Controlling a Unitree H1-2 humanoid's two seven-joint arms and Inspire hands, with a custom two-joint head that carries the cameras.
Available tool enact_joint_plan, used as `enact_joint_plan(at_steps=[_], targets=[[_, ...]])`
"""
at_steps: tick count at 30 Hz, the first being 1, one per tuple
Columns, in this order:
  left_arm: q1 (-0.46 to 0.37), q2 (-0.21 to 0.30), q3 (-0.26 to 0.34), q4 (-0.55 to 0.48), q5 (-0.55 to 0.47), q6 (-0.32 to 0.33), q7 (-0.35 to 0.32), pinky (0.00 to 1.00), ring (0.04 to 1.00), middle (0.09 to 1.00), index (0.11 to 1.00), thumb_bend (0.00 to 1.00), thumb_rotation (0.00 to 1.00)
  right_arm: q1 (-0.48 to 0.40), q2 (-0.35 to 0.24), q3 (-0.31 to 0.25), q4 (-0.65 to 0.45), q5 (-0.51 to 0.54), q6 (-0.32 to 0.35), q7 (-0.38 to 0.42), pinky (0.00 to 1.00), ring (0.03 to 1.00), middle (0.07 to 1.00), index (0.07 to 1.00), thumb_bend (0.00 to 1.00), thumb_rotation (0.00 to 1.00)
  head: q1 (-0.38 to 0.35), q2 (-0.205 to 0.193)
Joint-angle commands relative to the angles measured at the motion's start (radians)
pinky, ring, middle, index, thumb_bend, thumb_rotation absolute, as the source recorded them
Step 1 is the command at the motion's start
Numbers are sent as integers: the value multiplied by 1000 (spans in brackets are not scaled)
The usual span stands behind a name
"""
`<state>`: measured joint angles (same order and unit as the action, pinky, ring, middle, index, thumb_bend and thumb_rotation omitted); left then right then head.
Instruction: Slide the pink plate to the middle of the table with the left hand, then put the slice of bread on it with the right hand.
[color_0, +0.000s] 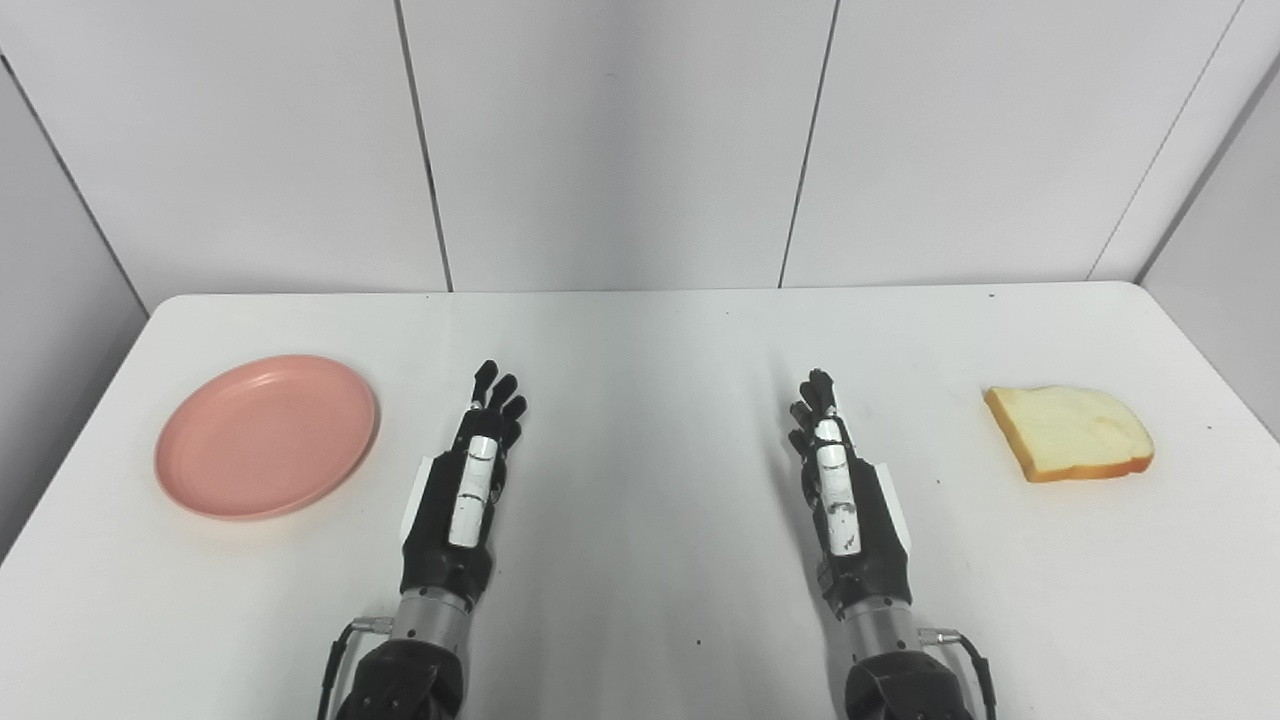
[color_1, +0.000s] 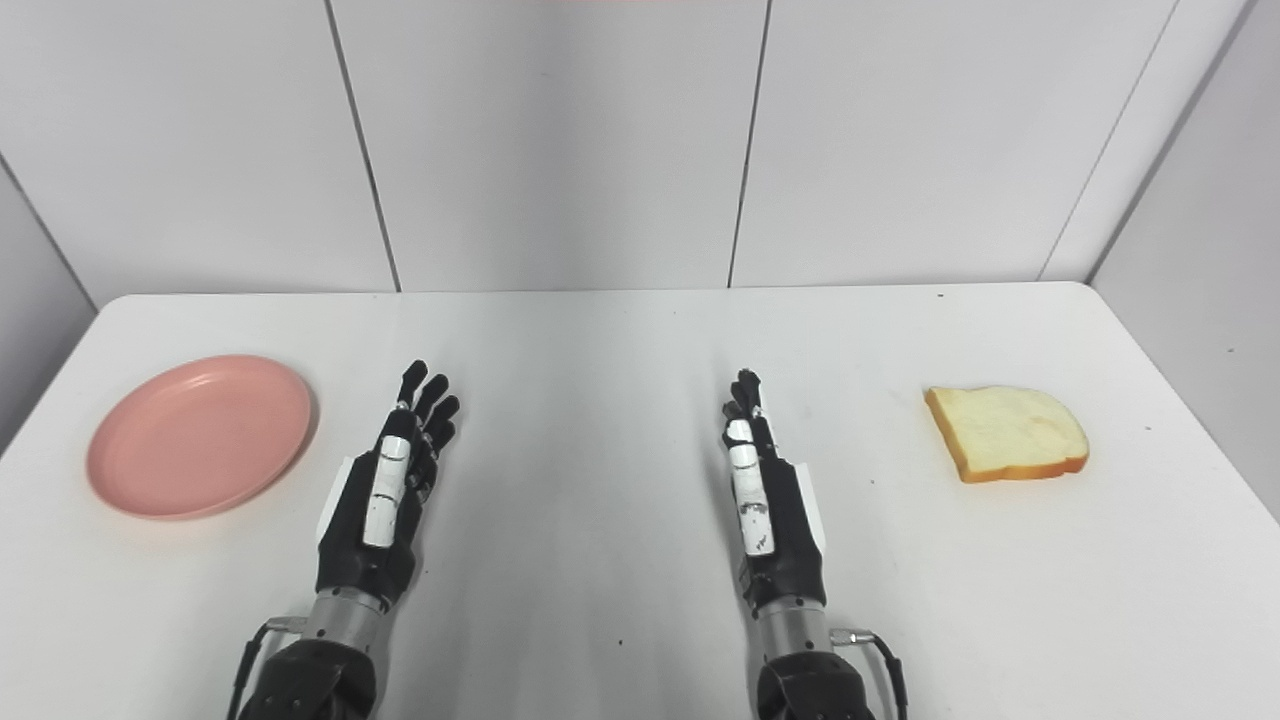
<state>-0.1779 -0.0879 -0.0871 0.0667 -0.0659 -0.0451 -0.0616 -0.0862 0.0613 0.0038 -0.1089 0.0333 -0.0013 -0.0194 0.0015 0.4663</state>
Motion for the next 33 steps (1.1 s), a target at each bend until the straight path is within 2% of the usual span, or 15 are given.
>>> enact_joint_plan(at_steps=[1, 6, 9, 23, 30, 32, 33], targets=[[-38, -10, 1, -20, -7, -38, -6, 1000, 967, 978, 984, 711, 900, -24, 1, 1, -16, 1, -55, 2, 1000, 984, 1000, 1000, 414, 1000, 1, 0], [-41, 3, -7, -17, 3, -47, -17, 1000, 976, 989, 995, 680, 939, -24, 5, 0, -19, 6, -52, 2, 1000, 987, 1000, 1000, 410, 1000, 2, 0], [-39, -3, -4, -31, -5, -23, -13, 1000, 973, 985, 991, 684, 923, -25, 3, 1, -18, 4, -53, 2, 1000, 987, 1000, 1000, 408, 1000, 1, 1], [-35, -7, -3, -42, -16, -4, -16, 1000, 975, 982, 987, 705, 907, -25, 2, 0, -13, 8, -55, 3, 1000, 986, 1000, 1000, 413, 1000, 10, -1], [-45, -49, -20, -1, 55, -47, 39, 963, 942, 959, 963, 702, 923, -26, -32, -13, -15, 24, -51, 21, 1000, 999, 1000, 1000, 420, 1000, 160, -16], [-55, -64, -28, 28, 92, -52, 64, 934, 927, 945, 950, 742, 916, -27, -52, -21, -11, 37, -62, 30, 1000, 1000, 1000, 1000, 420, 1000, 222, -27], [-59, -72, -31, 39, 104, -52, 75, 927, 924, 941, 945, 766, 913, -27, -60, -25, -7, 42, -67, 33, 1000, 1000, 1000, 1000, 421, 1000, 228, -28]])
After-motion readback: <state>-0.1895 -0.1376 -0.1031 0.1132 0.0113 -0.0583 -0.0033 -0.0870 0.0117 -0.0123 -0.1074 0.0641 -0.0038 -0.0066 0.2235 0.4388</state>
